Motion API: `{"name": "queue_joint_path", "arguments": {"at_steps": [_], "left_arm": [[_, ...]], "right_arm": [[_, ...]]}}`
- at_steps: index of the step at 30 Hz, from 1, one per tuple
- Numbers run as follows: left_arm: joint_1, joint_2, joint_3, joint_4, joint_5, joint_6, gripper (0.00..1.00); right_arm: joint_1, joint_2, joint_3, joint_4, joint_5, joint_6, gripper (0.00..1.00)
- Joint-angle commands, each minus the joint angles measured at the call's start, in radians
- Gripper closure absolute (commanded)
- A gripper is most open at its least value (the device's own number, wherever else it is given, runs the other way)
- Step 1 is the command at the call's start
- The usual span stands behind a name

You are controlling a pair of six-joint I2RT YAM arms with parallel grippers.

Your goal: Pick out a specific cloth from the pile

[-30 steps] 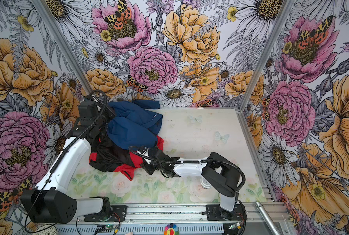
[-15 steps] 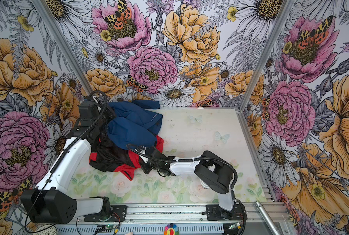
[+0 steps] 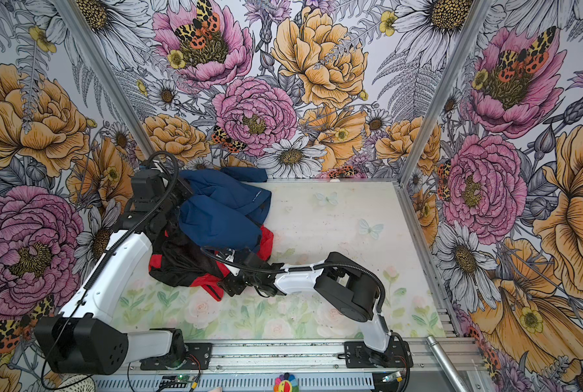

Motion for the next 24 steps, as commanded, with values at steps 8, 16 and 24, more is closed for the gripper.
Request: {"name": "queue_joint_path", "arguments": {"at_steps": [8,16,24], "left_arm": [[0.017,-0.066,-0.005,0.103,-0.043,0.015,1.00],[0.021,-0.082,-0.016,0.103,-0.041,0.012,1.00],[0.034,-0.106,-0.031,0.102,-0.049,0.021,1.00]], "right_arm": [[0.059,0.100,0.109,-0.092,0.137,-0.041,0.25],[0.059,0.112,0.119,-0.098,0.257,-0.040,0.73],[0.045,0.041,0.049,-0.057,0.298,-0.047,1.00]]}}
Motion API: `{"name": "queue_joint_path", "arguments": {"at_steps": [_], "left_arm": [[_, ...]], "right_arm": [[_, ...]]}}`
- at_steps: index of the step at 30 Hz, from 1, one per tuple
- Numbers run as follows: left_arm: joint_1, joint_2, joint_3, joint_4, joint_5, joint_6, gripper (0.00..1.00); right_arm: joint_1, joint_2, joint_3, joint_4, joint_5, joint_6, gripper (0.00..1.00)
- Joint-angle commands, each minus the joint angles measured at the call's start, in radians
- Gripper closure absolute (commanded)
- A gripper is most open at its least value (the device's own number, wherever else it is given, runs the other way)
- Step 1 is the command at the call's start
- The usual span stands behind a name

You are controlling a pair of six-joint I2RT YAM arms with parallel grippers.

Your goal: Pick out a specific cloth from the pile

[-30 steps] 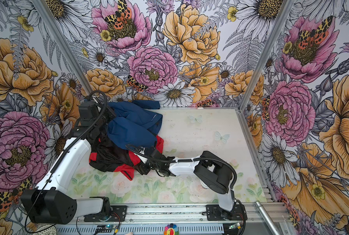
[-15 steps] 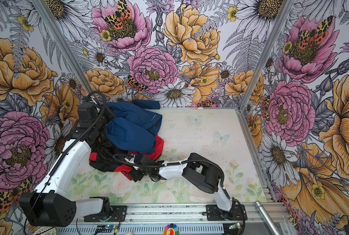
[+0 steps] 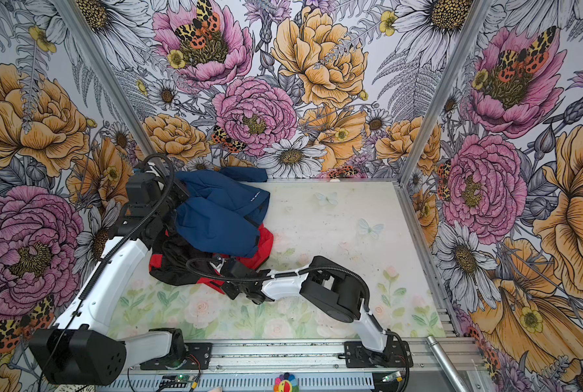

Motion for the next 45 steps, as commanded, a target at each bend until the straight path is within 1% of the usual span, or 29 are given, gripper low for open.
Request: {"name": "queue_joint_path", "arguments": {"at_steps": [1,9,22,37,45], "left_arm": [[0.024,-0.049,0.004,0.101,-0.043,0.021,1.00],[0.034,-0.059,0.009,0.103,-0.044,0.024,1.00],[0.040,-0.079,-0.003,0.101,-0.046,0.030,1.00],[0.058,-0.103,-0.017,0.098,-0.041,0.036,1.00],[0.063,-0.110,-0.027,0.099,-0.039,0.037,1.00]], "right_arm": [[-0.014,-0.063,-0.044,0.020,0.056,-0.008,1.00],[-0.072,-0.185,-0.133,0.039,0.080,-0.021,1.00],[-0.193,-0.342,-0.220,0.039,0.090,-0.040,1.00],[-0.351,-0.473,-0.257,0.013,0.075,-0.065,1.00],[-0.470,-0.525,-0.253,-0.017,0.059,-0.082,1.00]]}}
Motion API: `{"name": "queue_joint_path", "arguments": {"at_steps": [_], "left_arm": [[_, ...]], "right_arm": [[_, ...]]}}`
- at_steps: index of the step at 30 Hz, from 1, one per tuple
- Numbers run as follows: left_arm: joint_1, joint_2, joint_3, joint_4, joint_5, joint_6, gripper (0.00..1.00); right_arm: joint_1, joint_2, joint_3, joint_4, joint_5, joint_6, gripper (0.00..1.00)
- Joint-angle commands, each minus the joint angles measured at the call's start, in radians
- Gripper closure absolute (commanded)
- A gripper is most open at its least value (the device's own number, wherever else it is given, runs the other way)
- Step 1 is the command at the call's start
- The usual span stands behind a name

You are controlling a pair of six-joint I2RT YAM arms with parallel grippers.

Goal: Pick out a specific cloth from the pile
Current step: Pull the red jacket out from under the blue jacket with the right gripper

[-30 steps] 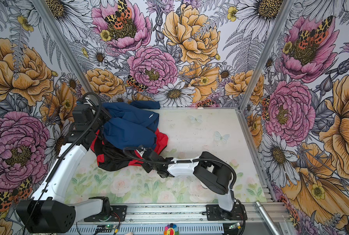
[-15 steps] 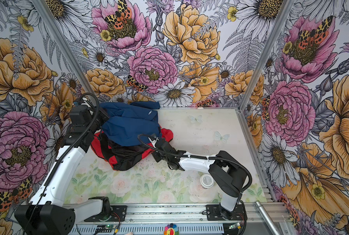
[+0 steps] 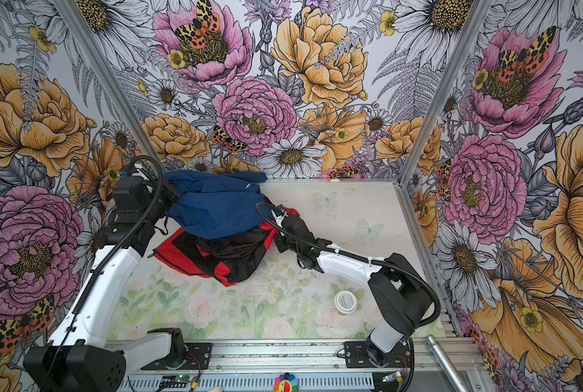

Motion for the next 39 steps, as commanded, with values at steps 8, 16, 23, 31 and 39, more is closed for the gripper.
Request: {"name": "queue_joint_path", "arguments": {"at_steps": [8,16,23,31,39], "left_arm": [[0.018,-0.047,-0.012,0.091,-0.019,0.031,1.00],[0.018,-0.062,-0.051,0.091,-0.010,0.029,1.00],[0.018,-0.087,-0.095,0.091,-0.010,0.033,1.00],[0.018,-0.100,-0.118,0.091,-0.011,0.038,1.00],[0.018,-0.104,-0.122,0.091,-0.011,0.043,1.00]], "right_arm": [[-0.130,-0.074,0.049,0.011,-0.009,-0.010,1.00],[-0.209,-0.101,0.064,-0.004,-0.040,-0.007,1.00],[-0.279,-0.121,0.078,-0.019,-0.058,-0.010,1.00],[-0.385,-0.135,0.125,-0.054,-0.079,-0.021,1.00],[-0.518,-0.164,0.162,-0.081,-0.104,-0.025,1.00]]}}
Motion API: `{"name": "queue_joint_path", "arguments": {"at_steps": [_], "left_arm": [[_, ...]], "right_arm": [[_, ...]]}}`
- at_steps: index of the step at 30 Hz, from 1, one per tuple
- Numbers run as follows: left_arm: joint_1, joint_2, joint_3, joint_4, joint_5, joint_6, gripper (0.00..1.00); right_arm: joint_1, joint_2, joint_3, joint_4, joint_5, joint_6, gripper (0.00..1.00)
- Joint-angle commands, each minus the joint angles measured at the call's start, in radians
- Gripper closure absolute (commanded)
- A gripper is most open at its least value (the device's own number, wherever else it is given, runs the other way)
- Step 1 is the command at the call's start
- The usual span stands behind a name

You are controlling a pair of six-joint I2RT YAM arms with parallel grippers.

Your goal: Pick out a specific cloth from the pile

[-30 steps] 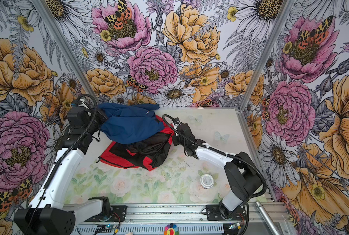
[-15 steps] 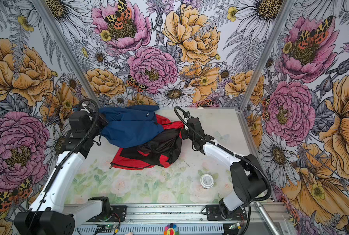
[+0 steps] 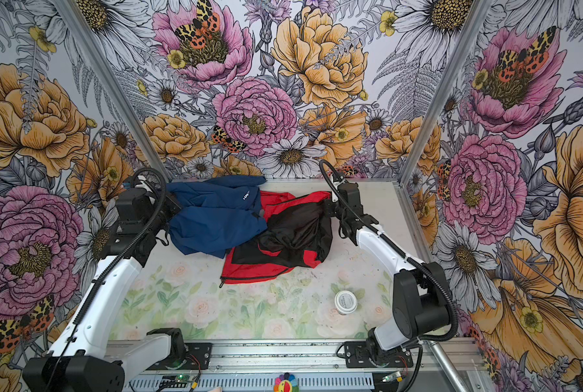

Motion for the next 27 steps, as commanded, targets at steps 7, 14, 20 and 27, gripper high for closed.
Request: {"name": "queue_joint_path", "arguments": {"at_steps": [7,14,20,27], "left_arm": [[0.013,-0.041,-0.008,0.085,-0.010,0.025,1.00],[0.014,-0.051,-0.014,0.081,-0.009,0.028,1.00],[0.014,-0.062,-0.021,0.079,-0.011,0.033,1.00],[0.015,-0.065,-0.023,0.079,-0.010,0.033,1.00]], "right_arm": [[-0.144,-0.101,0.072,0.040,-0.020,-0.001,1.00],[-0.224,-0.148,0.094,0.025,-0.032,0.004,1.00],[-0.282,-0.199,0.127,-0.009,-0.024,-0.003,1.00],[-0.351,-0.222,0.171,-0.025,-0.024,0.000,1.00]]}}
